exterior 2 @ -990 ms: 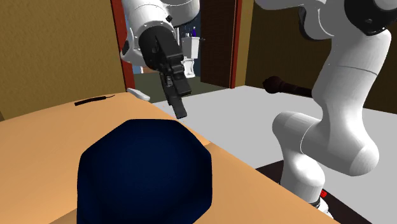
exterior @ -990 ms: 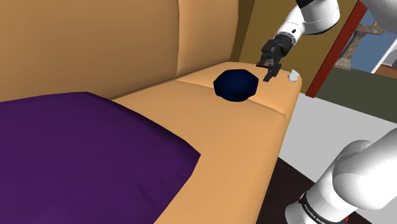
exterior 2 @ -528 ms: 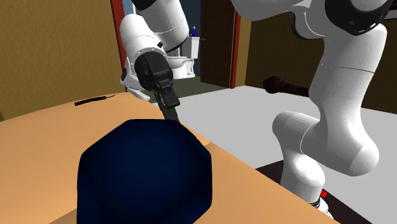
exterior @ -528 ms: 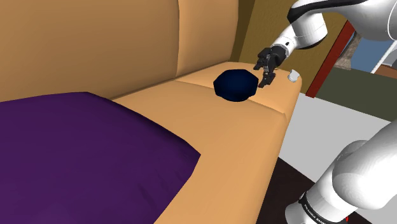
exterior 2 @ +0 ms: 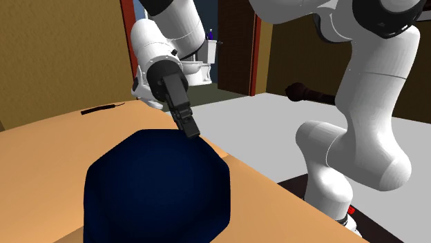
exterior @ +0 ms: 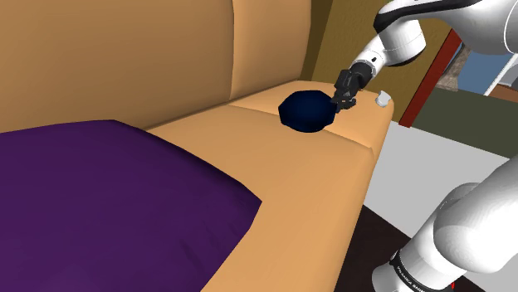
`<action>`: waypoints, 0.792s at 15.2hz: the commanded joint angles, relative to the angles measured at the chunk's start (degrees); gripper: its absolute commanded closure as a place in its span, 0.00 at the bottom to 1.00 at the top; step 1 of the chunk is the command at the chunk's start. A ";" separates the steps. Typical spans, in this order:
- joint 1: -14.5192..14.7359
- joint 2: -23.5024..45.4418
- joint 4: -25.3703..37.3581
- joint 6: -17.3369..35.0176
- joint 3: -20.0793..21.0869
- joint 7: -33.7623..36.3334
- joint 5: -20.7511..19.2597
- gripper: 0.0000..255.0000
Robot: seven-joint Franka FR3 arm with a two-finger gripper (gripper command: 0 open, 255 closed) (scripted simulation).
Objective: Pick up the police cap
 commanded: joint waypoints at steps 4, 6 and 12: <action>0.00 0.03 -0.08 0.05 0.00 -0.06 -0.03 1.00; 0.03 -0.16 1.14 -0.95 -0.01 0.95 0.21 1.00; 0.16 -0.43 5.06 -3.99 -0.10 3.97 1.16 1.00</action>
